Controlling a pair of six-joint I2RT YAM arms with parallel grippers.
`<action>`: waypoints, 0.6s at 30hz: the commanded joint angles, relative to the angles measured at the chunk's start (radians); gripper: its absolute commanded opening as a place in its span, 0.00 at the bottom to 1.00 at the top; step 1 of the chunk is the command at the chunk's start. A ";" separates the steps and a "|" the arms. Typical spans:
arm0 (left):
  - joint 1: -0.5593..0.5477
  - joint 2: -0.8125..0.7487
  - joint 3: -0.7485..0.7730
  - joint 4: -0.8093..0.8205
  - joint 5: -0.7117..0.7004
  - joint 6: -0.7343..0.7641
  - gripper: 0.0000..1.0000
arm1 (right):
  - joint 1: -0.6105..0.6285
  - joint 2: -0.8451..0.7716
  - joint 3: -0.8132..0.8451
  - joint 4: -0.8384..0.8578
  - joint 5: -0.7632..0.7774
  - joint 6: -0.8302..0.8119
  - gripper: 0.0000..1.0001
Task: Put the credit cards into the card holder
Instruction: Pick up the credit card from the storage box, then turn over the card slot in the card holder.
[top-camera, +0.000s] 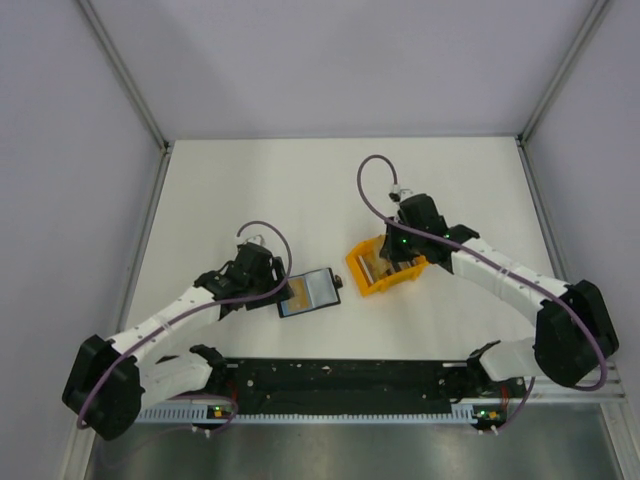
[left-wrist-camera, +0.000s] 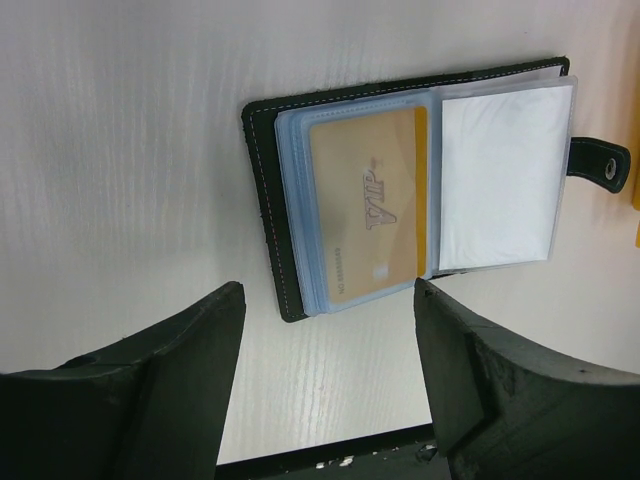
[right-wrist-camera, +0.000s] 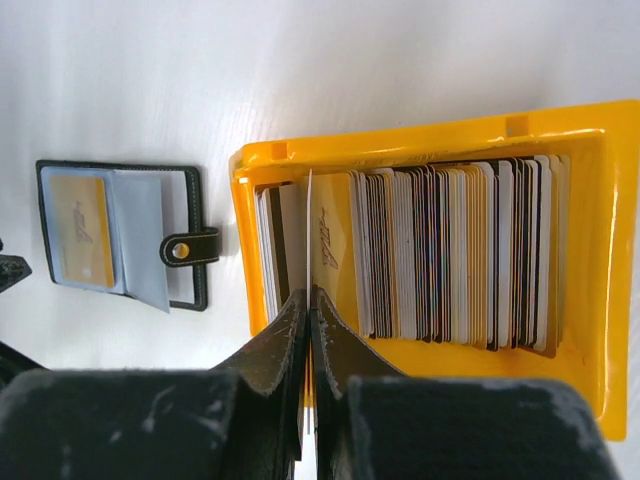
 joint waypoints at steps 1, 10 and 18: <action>-0.001 -0.028 0.000 0.003 -0.024 0.000 0.73 | 0.005 -0.092 -0.024 0.049 0.025 0.088 0.00; -0.001 -0.051 0.004 -0.018 -0.052 -0.011 0.73 | 0.040 -0.195 -0.048 0.011 0.245 0.418 0.00; -0.001 -0.047 0.012 -0.032 -0.055 -0.013 0.72 | 0.196 -0.143 0.078 -0.204 0.635 0.604 0.00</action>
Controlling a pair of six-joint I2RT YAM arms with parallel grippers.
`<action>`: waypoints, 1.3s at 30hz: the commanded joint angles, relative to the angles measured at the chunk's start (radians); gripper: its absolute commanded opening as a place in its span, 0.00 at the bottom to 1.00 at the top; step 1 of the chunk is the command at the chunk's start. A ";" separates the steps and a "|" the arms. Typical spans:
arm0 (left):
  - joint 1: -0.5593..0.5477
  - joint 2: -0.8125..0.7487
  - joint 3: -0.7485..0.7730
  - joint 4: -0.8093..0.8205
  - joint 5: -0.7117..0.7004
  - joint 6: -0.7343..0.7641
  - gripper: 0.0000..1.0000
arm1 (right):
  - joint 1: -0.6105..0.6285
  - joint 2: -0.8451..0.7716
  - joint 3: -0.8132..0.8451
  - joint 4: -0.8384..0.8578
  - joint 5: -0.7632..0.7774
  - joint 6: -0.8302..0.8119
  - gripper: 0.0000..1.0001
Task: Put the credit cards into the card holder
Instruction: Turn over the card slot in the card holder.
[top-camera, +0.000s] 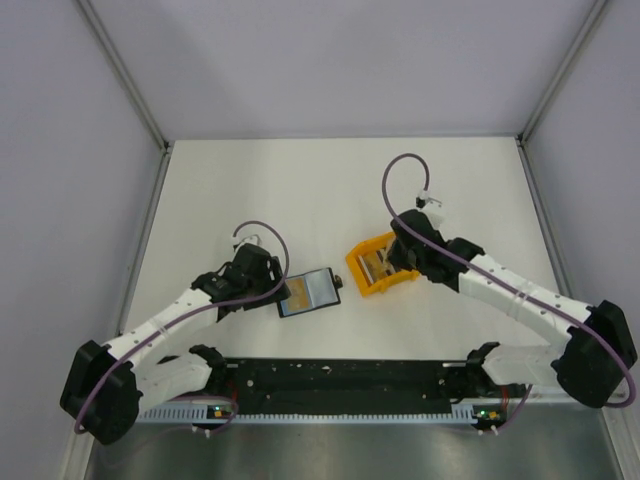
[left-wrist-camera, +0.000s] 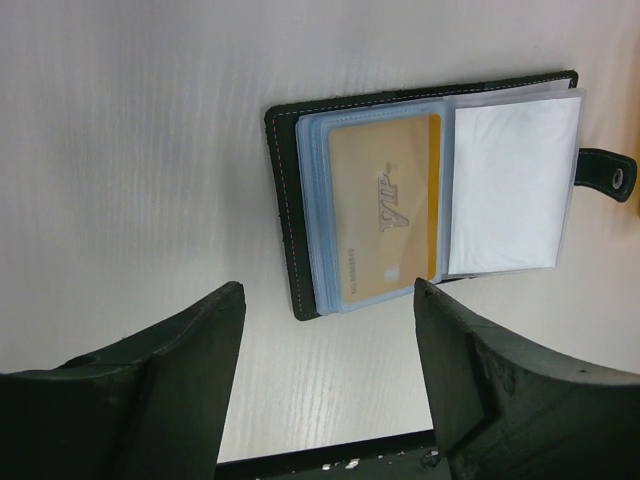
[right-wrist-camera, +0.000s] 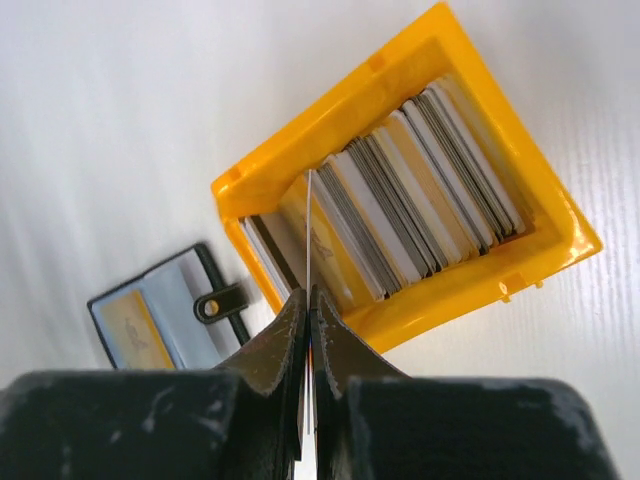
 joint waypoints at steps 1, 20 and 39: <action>-0.001 -0.012 0.012 -0.007 -0.015 -0.006 0.73 | 0.069 0.048 0.156 -0.161 0.292 0.138 0.00; -0.002 -0.012 0.025 -0.033 -0.041 -0.025 0.71 | 0.138 0.178 0.293 -0.125 0.105 -0.030 0.00; -0.002 -0.080 -0.004 -0.102 -0.120 -0.078 0.73 | 0.255 0.264 0.181 0.232 -0.326 -0.196 0.00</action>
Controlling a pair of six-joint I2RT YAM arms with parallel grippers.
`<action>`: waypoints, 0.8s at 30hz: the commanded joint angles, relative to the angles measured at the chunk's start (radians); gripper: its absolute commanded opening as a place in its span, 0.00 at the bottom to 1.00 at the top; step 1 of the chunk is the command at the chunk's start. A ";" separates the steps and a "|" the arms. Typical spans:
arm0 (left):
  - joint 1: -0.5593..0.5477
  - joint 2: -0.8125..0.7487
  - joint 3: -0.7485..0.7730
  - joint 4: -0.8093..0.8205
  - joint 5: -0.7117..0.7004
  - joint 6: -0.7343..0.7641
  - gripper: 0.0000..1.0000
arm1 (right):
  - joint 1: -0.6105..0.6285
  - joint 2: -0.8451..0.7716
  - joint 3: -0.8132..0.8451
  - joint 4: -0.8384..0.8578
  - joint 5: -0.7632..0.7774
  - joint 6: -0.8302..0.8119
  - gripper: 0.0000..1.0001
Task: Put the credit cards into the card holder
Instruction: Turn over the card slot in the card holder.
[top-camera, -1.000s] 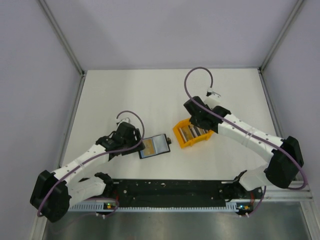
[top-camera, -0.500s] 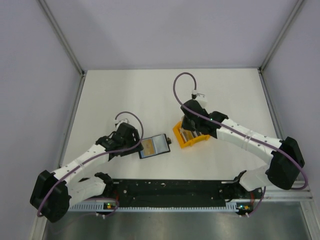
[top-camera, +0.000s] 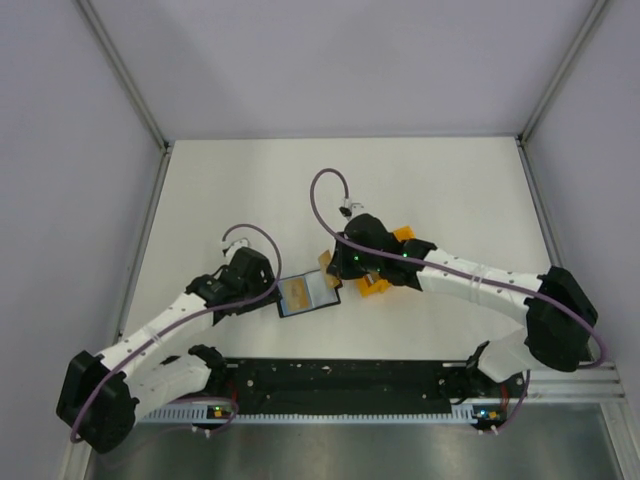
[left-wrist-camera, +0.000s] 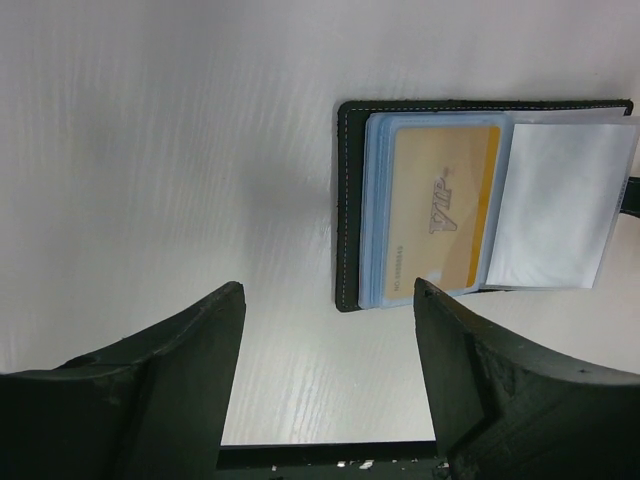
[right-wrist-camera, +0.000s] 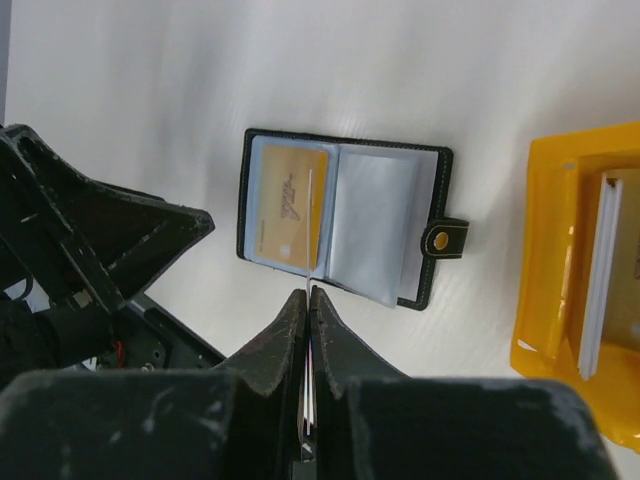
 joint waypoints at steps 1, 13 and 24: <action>-0.002 -0.033 -0.012 0.001 -0.020 -0.018 0.73 | 0.030 0.052 0.031 0.062 -0.081 -0.013 0.00; 0.001 -0.008 -0.029 0.036 0.007 -0.009 0.70 | 0.056 0.216 0.102 0.022 -0.067 0.017 0.00; -0.001 0.030 -0.049 0.107 0.070 0.014 0.72 | 0.030 0.294 0.133 -0.020 -0.003 0.001 0.00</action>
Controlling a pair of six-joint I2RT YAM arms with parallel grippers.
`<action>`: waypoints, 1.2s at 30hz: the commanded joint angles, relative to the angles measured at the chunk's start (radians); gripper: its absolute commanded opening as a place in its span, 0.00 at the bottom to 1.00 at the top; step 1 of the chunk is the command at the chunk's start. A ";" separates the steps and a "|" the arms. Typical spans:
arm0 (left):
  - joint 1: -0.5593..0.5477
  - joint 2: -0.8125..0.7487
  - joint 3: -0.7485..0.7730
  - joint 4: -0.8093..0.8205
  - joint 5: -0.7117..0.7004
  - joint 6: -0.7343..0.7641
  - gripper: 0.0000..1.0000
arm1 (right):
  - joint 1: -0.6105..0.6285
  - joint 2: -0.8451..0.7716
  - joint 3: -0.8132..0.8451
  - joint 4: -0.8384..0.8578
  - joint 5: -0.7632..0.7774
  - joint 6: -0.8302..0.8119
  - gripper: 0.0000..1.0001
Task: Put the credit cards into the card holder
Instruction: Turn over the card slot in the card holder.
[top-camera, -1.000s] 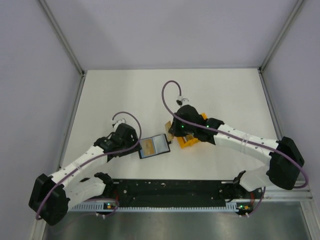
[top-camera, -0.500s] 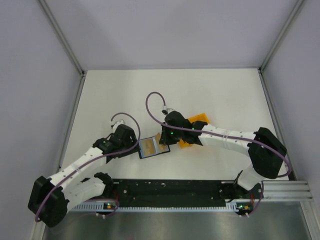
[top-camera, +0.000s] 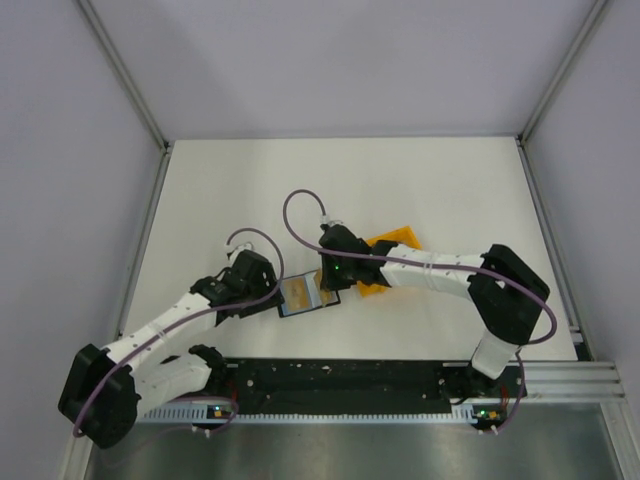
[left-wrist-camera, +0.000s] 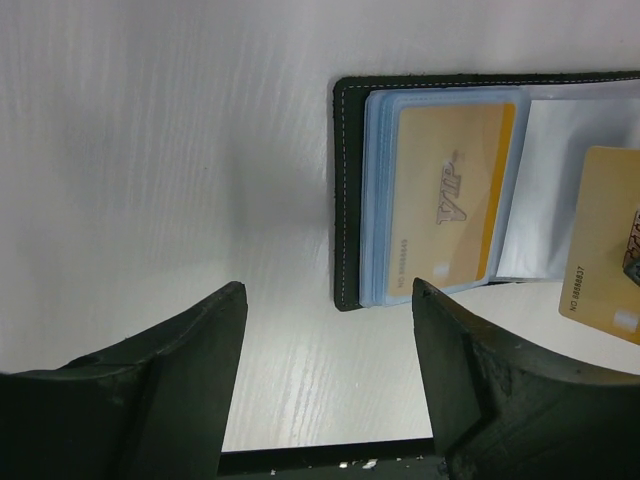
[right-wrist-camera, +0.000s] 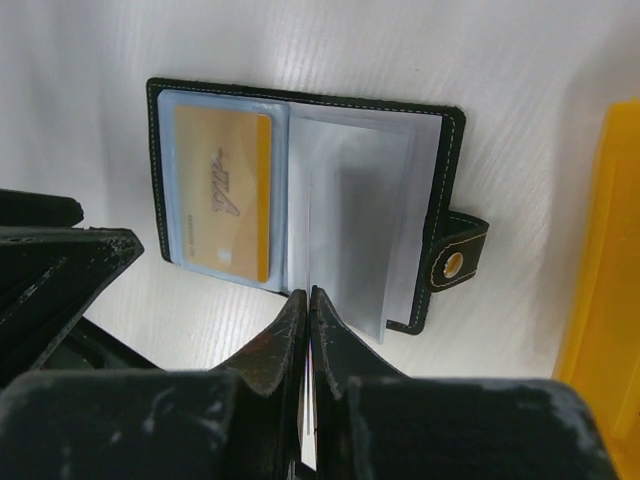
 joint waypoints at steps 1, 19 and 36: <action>-0.001 0.016 -0.011 0.071 0.029 0.015 0.72 | -0.015 0.027 0.059 -0.013 0.036 -0.012 0.00; -0.001 0.034 -0.025 0.103 0.039 0.016 0.74 | -0.036 0.116 0.017 -0.152 0.155 -0.016 0.00; 0.009 0.060 -0.184 0.405 0.128 -0.048 0.75 | -0.040 0.151 -0.030 -0.146 0.117 -0.033 0.00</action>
